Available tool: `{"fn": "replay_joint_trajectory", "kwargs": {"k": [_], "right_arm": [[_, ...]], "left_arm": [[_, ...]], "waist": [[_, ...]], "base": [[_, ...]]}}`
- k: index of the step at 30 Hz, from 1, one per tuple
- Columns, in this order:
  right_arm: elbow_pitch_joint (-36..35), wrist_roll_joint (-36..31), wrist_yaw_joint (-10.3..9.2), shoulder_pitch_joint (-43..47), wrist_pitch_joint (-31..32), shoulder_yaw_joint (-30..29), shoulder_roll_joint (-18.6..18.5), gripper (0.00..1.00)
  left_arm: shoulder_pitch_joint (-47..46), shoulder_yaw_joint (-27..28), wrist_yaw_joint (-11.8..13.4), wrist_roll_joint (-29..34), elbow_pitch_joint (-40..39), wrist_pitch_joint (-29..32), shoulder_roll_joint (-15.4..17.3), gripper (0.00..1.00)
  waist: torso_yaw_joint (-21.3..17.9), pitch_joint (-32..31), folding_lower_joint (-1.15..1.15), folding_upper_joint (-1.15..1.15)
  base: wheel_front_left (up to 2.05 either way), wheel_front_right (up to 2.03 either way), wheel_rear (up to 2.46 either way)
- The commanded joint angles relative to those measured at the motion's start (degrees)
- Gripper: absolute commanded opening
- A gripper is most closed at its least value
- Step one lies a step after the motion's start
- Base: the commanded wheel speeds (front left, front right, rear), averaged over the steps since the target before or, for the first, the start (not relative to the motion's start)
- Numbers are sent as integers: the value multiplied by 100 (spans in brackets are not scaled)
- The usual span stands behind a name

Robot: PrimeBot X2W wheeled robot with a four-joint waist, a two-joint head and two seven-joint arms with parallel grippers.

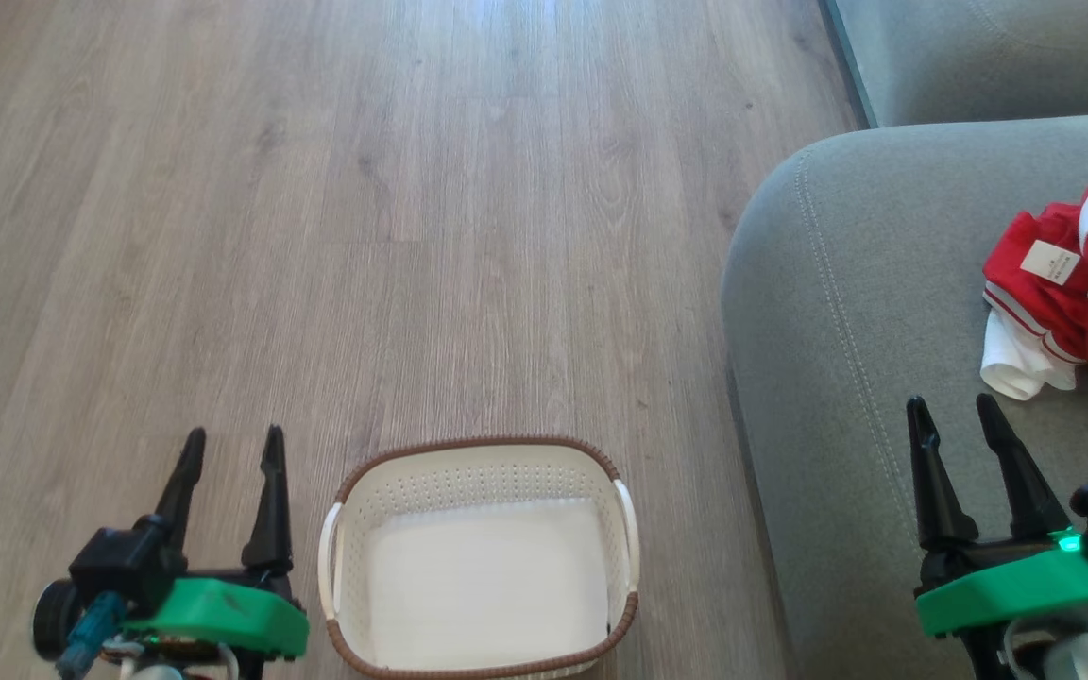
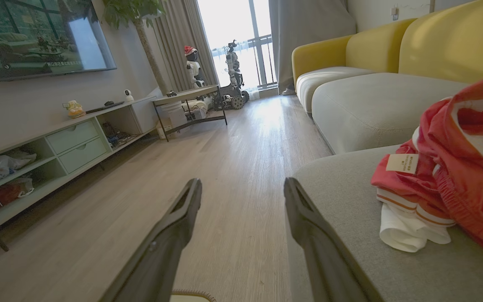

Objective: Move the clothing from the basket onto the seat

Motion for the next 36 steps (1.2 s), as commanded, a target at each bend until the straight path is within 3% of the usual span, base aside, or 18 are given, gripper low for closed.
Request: {"fn": "replay_joint_trajectory", "kwargs": {"k": [1,7,8,36], "right_arm": [[-201,-24,-1,-256,-53,108,-44,100],[-183,-14,-1,-263,-53,128,-35,100],[1,1,0,0,-1,12,4,0],[384,1451,0,-154,392,-47,116,0]], "left_arm": [[-210,244,-34,79,-134,-71,0,100],[-212,325,-151,155,-69,-71,-80,100],[-1,94,-155,118,111,0,-95,0],[-154,352,-310,-1435,441,438,-217,0]], "waist": [[3,0,0,0],[5,-4,0,0],[5,-3,0,0],[-32,9,0,0]], "base": [[0,0,0],[0,0,0],[0,0,0],[0,0,0]]}}
